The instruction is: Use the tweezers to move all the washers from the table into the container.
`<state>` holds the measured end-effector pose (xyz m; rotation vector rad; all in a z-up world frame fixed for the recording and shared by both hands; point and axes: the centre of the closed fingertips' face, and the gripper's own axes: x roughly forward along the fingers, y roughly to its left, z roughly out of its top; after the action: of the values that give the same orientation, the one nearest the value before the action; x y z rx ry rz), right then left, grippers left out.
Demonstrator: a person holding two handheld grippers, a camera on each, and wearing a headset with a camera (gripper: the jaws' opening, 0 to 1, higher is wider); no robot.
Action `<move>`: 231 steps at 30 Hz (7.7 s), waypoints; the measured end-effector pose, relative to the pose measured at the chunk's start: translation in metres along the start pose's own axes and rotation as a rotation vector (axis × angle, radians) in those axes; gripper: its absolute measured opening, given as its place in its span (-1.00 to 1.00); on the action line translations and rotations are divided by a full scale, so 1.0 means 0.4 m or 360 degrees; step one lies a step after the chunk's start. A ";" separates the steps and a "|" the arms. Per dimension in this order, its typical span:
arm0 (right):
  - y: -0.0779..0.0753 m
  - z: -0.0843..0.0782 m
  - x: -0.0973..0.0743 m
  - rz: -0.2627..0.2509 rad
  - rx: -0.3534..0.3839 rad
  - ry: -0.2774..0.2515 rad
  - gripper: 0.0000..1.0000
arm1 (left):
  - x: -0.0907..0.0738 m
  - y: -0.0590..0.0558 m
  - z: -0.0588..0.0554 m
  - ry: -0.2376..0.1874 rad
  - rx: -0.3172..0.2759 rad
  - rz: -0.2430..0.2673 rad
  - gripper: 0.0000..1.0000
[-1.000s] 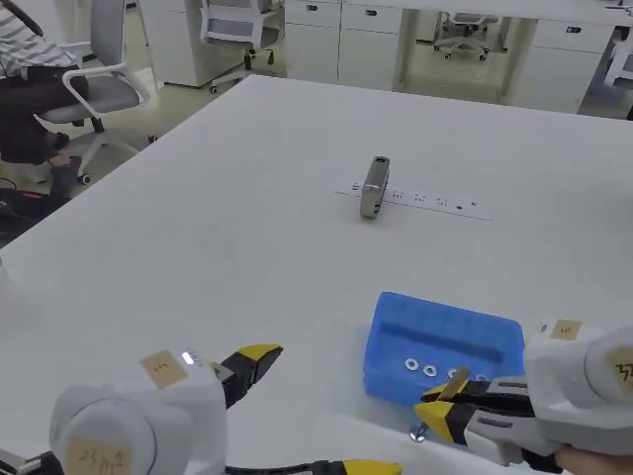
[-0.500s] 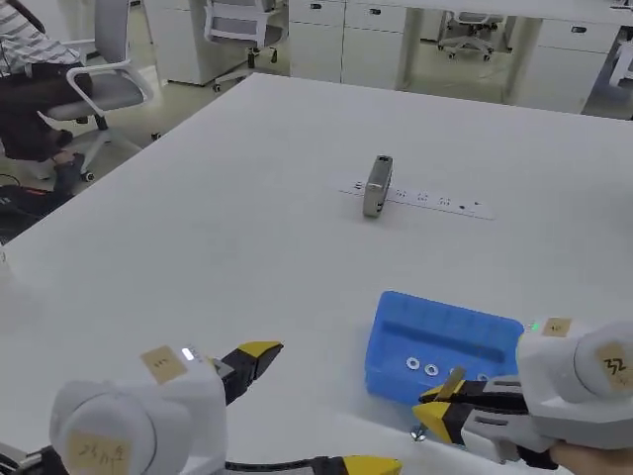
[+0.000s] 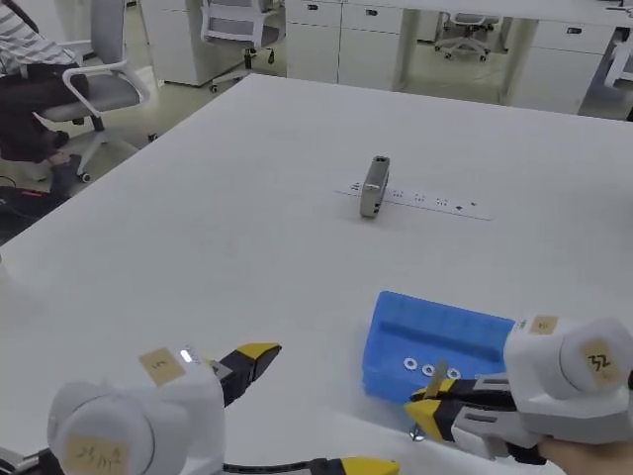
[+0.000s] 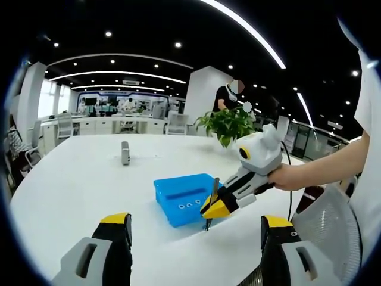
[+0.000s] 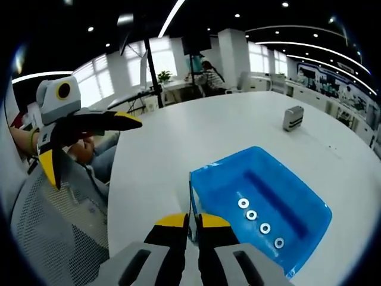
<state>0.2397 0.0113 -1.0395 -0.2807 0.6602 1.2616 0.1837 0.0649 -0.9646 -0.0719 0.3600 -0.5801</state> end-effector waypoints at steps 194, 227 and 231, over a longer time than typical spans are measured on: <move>0.190 -0.067 -0.186 0.0137 -0.0246 -0.0059 -0.93 | 0.015 -0.204 0.021 0.0209 0.0251 -0.0595 -0.28; 0.192 -0.127 -0.171 0.0082 -0.0753 0.0341 -0.93 | 0.065 -0.332 -0.010 0.0400 0.0714 -0.1002 -1.00; 0.190 -0.128 -0.168 0.0080 -0.0794 0.0362 -0.93 | 0.070 -0.330 -0.008 0.0411 0.0733 -0.1004 -1.00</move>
<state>0.1425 -0.0463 -1.0276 -0.8331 0.5374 1.4451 0.1355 -0.0607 -0.9544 0.3486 0.4474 -1.2907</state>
